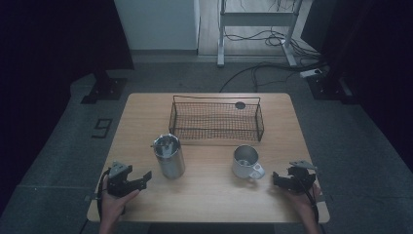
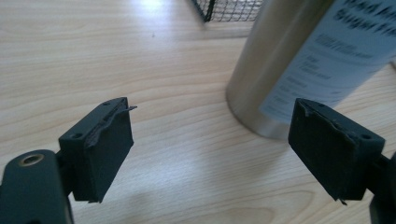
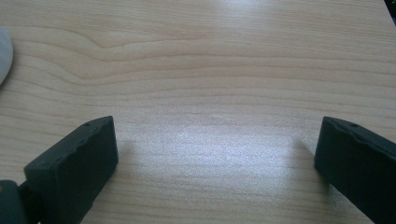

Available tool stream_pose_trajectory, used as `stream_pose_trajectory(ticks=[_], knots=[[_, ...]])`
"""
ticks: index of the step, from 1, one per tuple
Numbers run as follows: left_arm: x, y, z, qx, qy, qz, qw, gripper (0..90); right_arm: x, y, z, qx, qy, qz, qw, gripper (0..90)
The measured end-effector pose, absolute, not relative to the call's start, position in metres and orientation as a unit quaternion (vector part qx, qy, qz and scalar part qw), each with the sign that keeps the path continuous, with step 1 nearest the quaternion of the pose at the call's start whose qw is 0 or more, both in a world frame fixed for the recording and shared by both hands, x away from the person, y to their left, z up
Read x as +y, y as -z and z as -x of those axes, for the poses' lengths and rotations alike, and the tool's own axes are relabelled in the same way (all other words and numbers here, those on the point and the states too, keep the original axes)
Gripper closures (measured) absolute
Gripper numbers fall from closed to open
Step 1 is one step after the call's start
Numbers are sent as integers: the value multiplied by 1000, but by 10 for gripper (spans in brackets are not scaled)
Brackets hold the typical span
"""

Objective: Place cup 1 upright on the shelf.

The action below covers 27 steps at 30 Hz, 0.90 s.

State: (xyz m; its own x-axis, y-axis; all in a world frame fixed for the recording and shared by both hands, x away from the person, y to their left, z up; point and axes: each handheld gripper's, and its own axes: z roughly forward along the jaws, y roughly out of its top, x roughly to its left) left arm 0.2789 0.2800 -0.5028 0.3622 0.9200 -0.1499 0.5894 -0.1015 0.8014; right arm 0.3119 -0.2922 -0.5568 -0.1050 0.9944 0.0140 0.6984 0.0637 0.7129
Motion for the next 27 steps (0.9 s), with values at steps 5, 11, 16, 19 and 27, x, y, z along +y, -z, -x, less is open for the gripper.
stream_pose_trajectory(ticks=[5,11,16,19,27], knots=[[279,497,-276,523,-199,-713,422,137,-292,557,-312,684,-291,-619,254,0],[278,491,-272,518,-197,-710,435,135,-292,557,-312,684,-292,-619,254,0],[272,489,-270,509,-192,-715,439,132,-292,557,-312,684,-292,-619,254,0],[268,488,-270,503,-190,-720,439,122,-292,557,-312,683,-291,-619,254,0],[255,486,-269,487,-190,-732,436,98,-293,557,-312,682,-291,-620,255,0]])
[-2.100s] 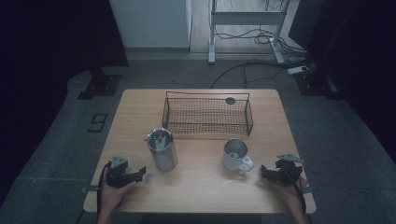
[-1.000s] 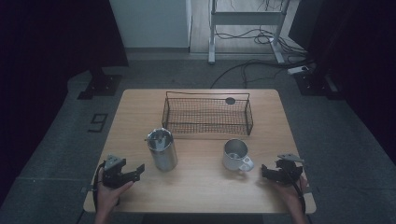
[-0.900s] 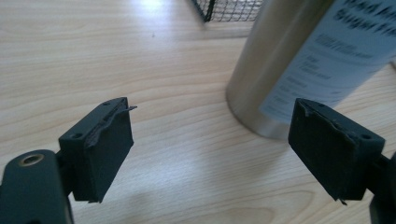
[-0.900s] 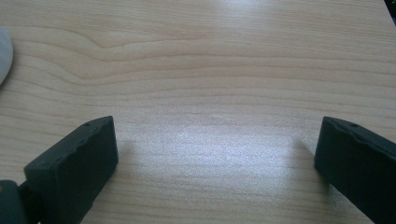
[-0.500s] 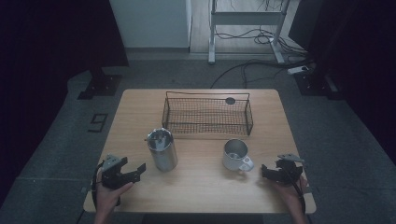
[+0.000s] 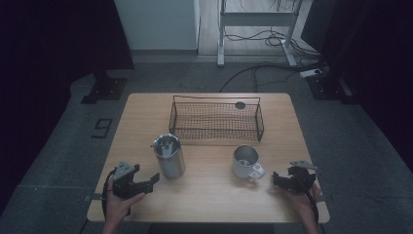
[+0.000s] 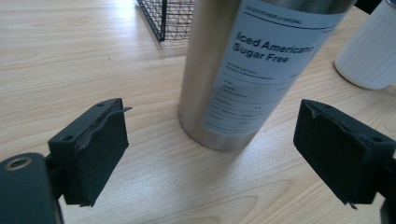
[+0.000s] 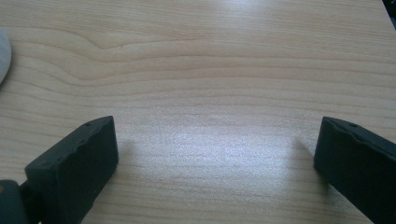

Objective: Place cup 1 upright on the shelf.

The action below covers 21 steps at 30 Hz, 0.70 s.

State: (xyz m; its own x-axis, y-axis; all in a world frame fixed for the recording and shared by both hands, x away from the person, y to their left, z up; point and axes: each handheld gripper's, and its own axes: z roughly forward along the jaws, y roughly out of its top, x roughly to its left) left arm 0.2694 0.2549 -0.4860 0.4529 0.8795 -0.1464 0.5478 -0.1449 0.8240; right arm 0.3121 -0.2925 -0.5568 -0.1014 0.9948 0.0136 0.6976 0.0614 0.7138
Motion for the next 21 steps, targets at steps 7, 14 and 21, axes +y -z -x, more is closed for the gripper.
stream_pose_trajectory(ticks=[7,14,21], knots=[[245,486,-271,483,-191,-735,436,89,-293,557,-312,679,-291,-623,256,6],[237,485,-277,479,-192,-741,430,73,-293,557,-312,677,-292,-625,257,12],[229,483,-284,475,-188,-743,432,58,-293,557,-312,676,-292,-625,258,13]])
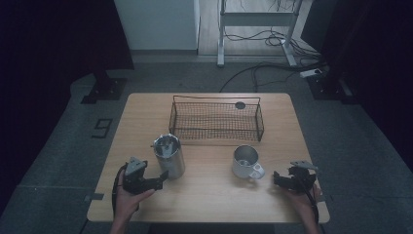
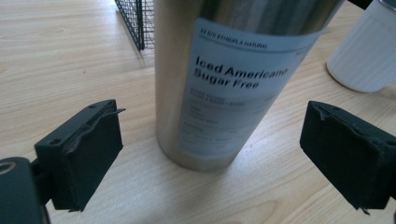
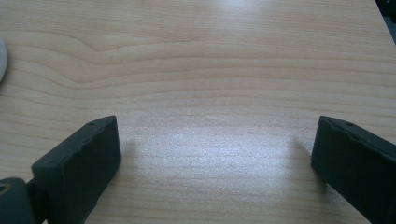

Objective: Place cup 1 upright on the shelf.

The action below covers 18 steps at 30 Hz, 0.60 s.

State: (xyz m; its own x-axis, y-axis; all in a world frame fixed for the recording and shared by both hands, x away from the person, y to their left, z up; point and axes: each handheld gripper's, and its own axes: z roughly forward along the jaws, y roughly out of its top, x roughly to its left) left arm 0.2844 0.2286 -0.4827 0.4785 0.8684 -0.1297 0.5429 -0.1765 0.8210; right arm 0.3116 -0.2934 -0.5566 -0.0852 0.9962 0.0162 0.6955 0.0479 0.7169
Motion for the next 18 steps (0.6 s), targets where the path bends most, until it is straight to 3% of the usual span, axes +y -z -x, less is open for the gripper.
stream_pose_trajectory(ticks=[18], knots=[[217,480,-298,467,-187,-747,436,30,-294,556,-311,673,-290,-629,259,18]])
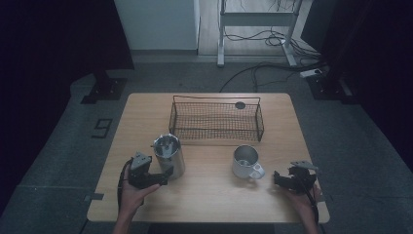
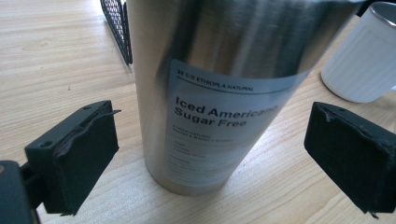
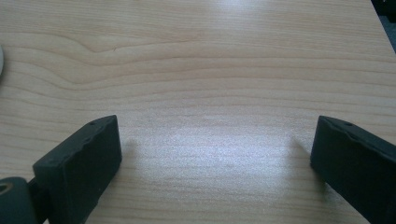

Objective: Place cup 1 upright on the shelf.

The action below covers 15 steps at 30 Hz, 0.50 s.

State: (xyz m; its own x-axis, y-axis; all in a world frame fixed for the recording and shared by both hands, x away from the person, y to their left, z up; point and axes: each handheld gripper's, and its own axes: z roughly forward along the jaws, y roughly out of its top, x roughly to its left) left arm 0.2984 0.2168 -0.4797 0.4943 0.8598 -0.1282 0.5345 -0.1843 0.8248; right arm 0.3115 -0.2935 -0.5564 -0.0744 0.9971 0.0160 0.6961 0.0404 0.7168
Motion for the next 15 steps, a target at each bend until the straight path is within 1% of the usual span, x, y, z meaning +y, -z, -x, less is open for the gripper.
stream_pose_trajectory(ticks=[15], knots=[[205,478,-308,462,-195,-752,427,25,-293,556,-311,673,-290,-629,259,18]])
